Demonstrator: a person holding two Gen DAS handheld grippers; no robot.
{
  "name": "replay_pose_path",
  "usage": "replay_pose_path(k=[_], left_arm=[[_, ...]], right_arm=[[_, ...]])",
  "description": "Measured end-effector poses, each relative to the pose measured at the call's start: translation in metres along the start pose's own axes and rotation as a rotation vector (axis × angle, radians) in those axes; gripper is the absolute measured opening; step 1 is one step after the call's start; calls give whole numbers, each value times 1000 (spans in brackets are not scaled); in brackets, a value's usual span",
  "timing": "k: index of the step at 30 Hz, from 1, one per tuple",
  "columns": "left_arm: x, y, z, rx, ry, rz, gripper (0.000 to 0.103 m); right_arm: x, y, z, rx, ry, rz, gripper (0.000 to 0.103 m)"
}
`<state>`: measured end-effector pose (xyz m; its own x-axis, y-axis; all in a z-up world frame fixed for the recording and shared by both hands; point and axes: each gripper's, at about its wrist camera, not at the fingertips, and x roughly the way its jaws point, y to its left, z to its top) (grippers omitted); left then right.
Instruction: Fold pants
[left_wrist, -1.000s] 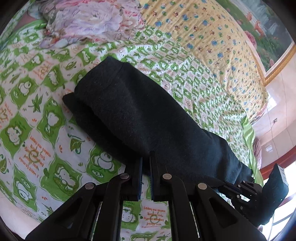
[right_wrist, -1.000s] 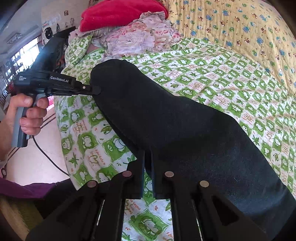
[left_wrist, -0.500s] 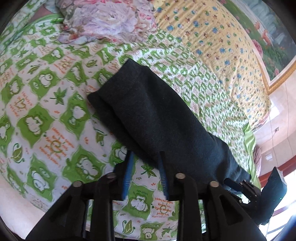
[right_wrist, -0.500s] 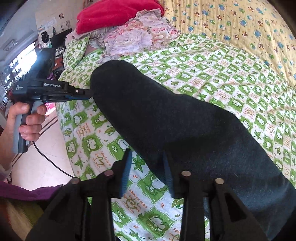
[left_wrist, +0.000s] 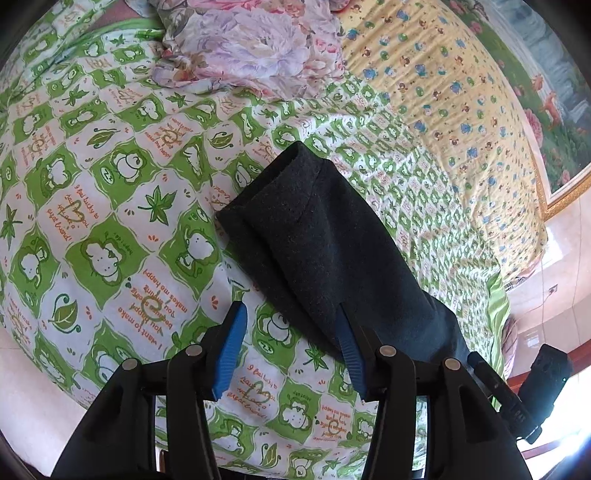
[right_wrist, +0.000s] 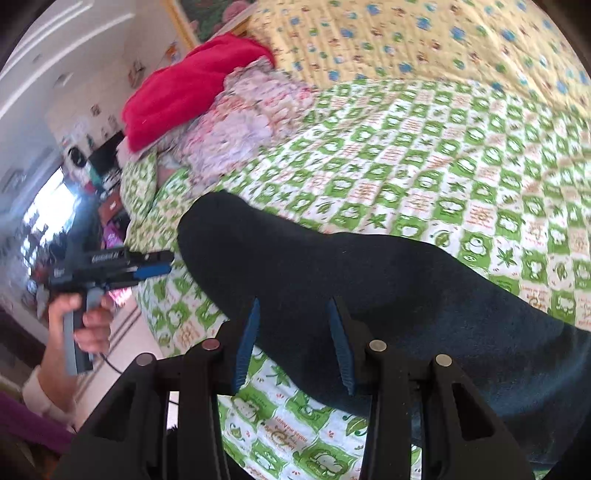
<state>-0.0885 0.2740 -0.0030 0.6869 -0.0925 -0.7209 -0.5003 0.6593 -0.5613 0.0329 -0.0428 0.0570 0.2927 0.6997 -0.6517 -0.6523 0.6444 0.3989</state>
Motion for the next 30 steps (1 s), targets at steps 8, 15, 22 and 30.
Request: replay_pose_path(k=[8,15,22,30], left_arm=[[14,2,23,-26,16,27,66],[32,8,36,-70,43,42,66],[43,3,38,-49,32,48,66],[48,0,40,-5,22,47,64]], right_arm=[[-2,-44,29,187,-54,-2,41],[16,-85,65,256,-30,-34,41],[68,-101,84,183,149,-37,41],[113,-66,70,-66,341,-65,41]])
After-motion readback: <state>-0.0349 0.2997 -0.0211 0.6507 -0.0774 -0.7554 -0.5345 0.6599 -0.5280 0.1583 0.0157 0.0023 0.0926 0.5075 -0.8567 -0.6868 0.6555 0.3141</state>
